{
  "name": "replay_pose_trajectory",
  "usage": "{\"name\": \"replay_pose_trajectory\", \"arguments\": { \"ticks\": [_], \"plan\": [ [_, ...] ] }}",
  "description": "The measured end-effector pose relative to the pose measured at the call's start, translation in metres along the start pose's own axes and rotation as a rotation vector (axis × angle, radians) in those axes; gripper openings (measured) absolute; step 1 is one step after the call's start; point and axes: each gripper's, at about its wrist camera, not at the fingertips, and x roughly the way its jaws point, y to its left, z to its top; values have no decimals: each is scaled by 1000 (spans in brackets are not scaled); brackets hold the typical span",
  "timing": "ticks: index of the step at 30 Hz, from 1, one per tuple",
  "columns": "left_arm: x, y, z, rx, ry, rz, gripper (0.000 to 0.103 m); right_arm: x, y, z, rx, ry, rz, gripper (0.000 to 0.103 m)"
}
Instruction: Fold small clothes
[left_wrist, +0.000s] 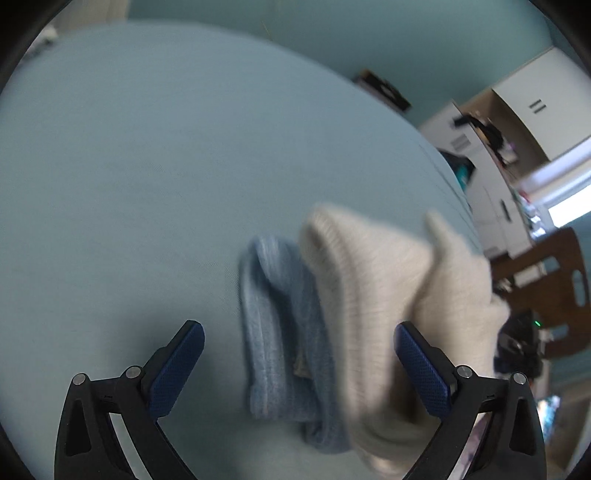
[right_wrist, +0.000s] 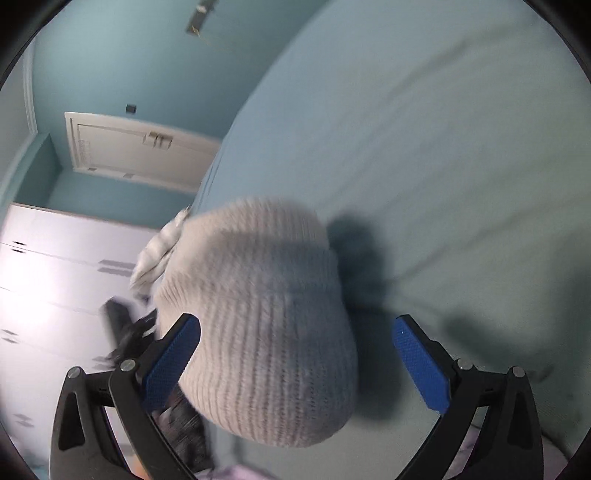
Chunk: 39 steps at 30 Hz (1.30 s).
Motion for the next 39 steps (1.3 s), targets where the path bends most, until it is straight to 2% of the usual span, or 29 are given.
{"name": "replay_pose_trajectory", "arguments": {
  "ticks": [4, 6, 8, 11, 13, 15, 18, 21, 23, 27, 32, 34, 36, 38, 39],
  "plan": [
    [32, 36, -5, -128, 24, -264, 103, 27, -13, 2, -10, 69, 76, 102],
    [51, 52, -9, -199, 55, -376, 103, 37, -21, 4, 15, 100, 159, 102],
    [66, 60, -12, -249, 68, -453, 103, 49, -29, 7, 44, 141, 239, 102],
    [67, 51, -11, -206, 62, -445, 103, 67, -34, 6, 73, 197, 331, 102],
    [72, 41, -9, -183, 77, -450, 103, 70, -32, 5, 61, 203, 354, 102],
    [73, 29, -1, -159, 62, -463, 85, 69, -23, 6, 19, 178, 347, 102],
    [65, 25, 3, -162, 51, -464, 73, 64, -9, 4, -50, 130, 333, 93],
    [50, 18, 1, -136, 26, -462, 68, 56, -2, 3, -77, 120, 319, 88],
    [40, 14, 0, -124, 0, -484, 67, 52, 2, 6, -92, 116, 313, 84],
    [38, -11, 23, -92, -34, -515, 66, 31, 21, 12, -154, 69, 313, 84],
    [65, -50, 54, -92, -20, -504, 67, 4, 22, 57, -163, -39, 270, 84],
    [84, -61, 62, -100, 0, -483, 67, -8, 13, 79, -135, -87, 241, 84],
    [105, -58, 64, -157, 30, -431, 68, -10, -6, 96, -75, -106, 207, 84],
    [113, -53, 59, -201, 70, -359, 71, -1, -32, 106, 54, -68, 105, 84],
    [111, -55, 58, -205, 74, -354, 76, -2, -40, 107, 102, -59, 93, 84]
  ]
}}
